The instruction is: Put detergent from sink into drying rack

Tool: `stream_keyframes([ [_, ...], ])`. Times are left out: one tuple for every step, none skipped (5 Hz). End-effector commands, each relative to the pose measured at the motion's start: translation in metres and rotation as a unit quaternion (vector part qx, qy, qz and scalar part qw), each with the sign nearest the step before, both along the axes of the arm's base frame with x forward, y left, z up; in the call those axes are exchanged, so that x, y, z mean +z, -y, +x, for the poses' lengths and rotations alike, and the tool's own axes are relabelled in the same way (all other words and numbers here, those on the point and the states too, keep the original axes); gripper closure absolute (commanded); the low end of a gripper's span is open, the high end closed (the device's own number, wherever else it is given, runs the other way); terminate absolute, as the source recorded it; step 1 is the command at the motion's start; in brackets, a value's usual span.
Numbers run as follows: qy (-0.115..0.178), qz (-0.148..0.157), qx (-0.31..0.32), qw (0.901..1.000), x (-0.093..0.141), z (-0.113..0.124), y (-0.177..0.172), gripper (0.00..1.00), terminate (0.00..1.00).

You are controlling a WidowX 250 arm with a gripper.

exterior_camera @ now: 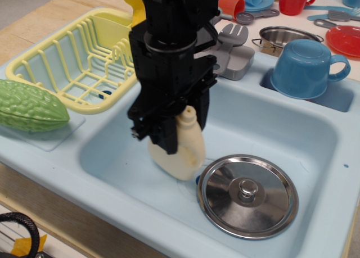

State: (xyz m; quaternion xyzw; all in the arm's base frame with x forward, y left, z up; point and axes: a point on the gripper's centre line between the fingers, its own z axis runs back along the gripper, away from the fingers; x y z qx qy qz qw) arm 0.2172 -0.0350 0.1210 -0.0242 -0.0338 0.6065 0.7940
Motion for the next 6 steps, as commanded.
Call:
stream_keyframes([
  [0.045, 0.054, -0.029, 0.9971, 0.065, 0.02, -0.036, 1.0, 0.0],
  [0.054, 0.071, -0.04, 0.9952, 0.087, 0.028, -0.067, 1.0, 0.0],
  [0.058, 0.06, -0.051, 0.9952, 0.085, 0.033, -0.097, 1.0, 0.0],
  [0.053, 0.027, -0.079, 0.9951, 0.071, 0.045, -0.125, 0.0, 0.0],
  [0.053, 0.027, -0.079, 0.9951, 0.071, 0.045, -0.125, 0.0, 0.0],
  [0.053, 0.027, -0.079, 0.9951, 0.071, 0.045, -0.125, 0.0, 0.0],
])
